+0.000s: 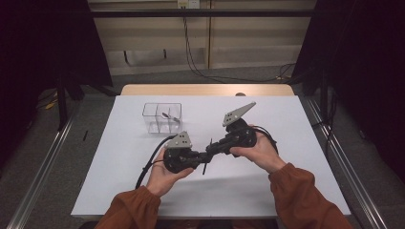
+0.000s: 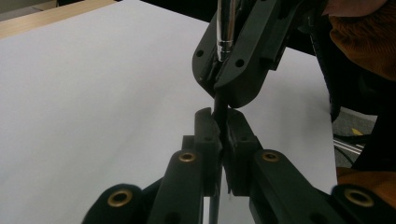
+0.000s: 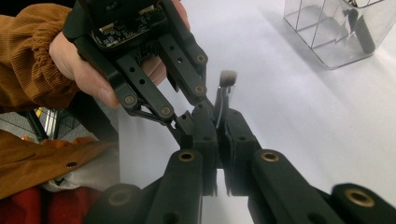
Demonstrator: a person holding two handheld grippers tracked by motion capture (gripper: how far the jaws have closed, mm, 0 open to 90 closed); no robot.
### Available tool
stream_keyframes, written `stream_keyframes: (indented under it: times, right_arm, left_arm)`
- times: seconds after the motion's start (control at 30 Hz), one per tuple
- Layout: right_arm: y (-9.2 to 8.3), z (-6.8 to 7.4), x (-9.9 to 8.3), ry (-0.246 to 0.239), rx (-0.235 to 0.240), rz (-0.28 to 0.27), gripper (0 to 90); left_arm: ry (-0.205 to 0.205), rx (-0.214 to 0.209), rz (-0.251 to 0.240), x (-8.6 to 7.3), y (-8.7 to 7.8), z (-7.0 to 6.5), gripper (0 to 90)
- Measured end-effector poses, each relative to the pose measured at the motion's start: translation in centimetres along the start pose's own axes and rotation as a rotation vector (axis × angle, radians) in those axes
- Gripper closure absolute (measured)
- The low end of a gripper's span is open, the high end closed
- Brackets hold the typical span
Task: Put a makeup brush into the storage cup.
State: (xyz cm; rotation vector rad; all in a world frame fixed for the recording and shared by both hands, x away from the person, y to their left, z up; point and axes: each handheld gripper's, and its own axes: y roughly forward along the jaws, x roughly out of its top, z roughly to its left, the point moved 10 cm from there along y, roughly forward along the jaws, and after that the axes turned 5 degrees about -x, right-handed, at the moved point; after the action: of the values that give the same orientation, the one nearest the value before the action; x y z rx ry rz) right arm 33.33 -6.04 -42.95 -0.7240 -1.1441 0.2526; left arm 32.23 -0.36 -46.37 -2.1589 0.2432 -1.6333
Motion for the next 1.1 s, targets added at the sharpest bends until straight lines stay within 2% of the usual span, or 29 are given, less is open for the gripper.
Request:
stream_keyframes:
  times: [0.23, 0.4, 0.53, 0.6, 0.8, 1.1]
  right_arm:
    - [-0.2, 0.0, -0.1, 0.005, -0.001, -0.038, 80.5]
    - [-0.8, -0.4, -0.2, 0.022, -0.020, -0.086, 74.3]
    - [-1.2, -0.8, -0.6, 0.027, -0.053, -0.105, 64.9]
    - [-1.2, -1.2, -0.8, 0.026, -0.088, -0.119, 56.1]
    - [-1.6, -1.8, -1.3, 0.038, -0.146, -0.143, 44.2]
    - [-1.5, -2.7, -2.6, 0.088, -0.195, -0.169, 19.4]
  left_arm:
    - [-0.003, 0.008, 0.001, -0.1, -0.2, 0.2, 85.5]
    - [-0.007, 0.012, -0.004, -0.1, -0.4, 0.4, 85.5]
    - [-0.008, 0.017, -0.011, 0.0, -0.6, 0.5, 85.5]
    - [-0.012, 0.018, -0.013, -0.1, -0.7, 0.6, 85.5]
    - [-0.019, 0.023, -0.018, -0.2, -1.1, 0.8, 85.5]
    - [-0.026, 0.035, -0.020, -0.3, -1.6, 1.0, 85.5]
